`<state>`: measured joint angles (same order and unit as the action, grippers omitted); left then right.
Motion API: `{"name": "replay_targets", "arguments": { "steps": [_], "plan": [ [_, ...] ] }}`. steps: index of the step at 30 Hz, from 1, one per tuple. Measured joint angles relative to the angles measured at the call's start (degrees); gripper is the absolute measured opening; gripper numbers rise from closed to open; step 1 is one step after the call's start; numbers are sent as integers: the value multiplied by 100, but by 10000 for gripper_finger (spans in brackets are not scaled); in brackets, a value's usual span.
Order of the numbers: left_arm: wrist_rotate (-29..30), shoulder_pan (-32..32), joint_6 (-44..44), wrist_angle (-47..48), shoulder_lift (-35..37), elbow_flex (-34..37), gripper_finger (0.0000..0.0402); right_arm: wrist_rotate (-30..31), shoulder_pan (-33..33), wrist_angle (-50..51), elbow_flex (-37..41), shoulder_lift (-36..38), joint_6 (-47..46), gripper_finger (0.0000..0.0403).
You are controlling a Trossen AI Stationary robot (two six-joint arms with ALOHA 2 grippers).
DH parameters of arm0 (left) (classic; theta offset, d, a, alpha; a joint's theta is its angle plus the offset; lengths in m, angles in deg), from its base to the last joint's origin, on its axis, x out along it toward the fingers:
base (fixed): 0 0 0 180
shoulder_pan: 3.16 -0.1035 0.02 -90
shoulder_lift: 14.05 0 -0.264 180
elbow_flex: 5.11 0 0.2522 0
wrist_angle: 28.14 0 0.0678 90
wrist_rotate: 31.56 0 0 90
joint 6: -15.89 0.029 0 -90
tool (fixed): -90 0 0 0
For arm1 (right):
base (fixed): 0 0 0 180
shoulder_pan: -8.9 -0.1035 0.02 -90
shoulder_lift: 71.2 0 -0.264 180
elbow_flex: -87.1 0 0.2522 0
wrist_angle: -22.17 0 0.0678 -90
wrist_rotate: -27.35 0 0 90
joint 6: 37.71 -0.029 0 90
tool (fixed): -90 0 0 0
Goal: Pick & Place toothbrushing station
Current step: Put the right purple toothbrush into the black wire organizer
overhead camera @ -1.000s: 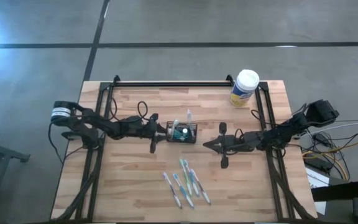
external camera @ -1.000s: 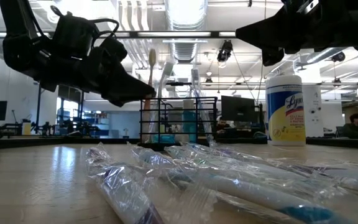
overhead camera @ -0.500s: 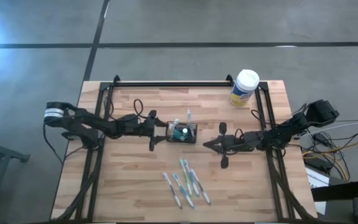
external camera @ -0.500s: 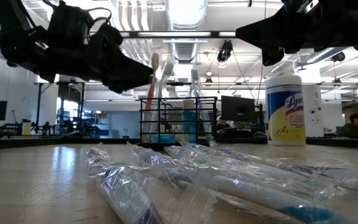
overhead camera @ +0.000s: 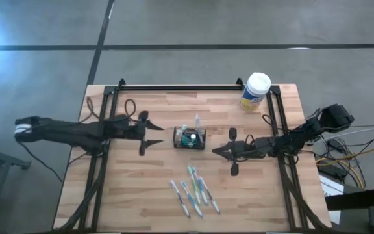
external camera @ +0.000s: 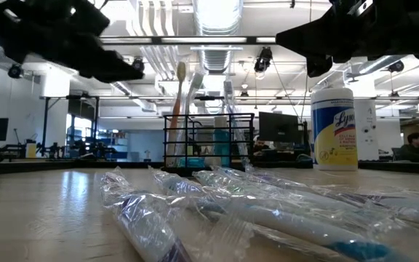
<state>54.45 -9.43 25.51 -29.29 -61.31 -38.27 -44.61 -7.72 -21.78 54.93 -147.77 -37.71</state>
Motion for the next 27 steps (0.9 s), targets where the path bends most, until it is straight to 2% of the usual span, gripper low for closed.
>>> {"name": "replay_targets", "arguments": {
  "steps": [3, 7, 13, 21, 27],
  "plan": [
    [-4, 3, 44, 845, 738, 0, 200, 0, 0, 0, 0, 0, -1, 8],
    [-7, 4, -28, 1581, 1603, 0, 129, 0, 0, 0, 0, 0, -1, 8],
    [0, 2, -379, 1687, 2446, 394, 13, 0, 0, -2, 0, 0, -1, 8],
    [42, 0, -923, 983, 3278, 1414, 4, 0, 0, -2, 0, 0, -1, 8],
    [68, 0, -911, 727, 3844, 1776, 3, 0, 0, -2, 0, 0, -1, 8]
  ]
}}
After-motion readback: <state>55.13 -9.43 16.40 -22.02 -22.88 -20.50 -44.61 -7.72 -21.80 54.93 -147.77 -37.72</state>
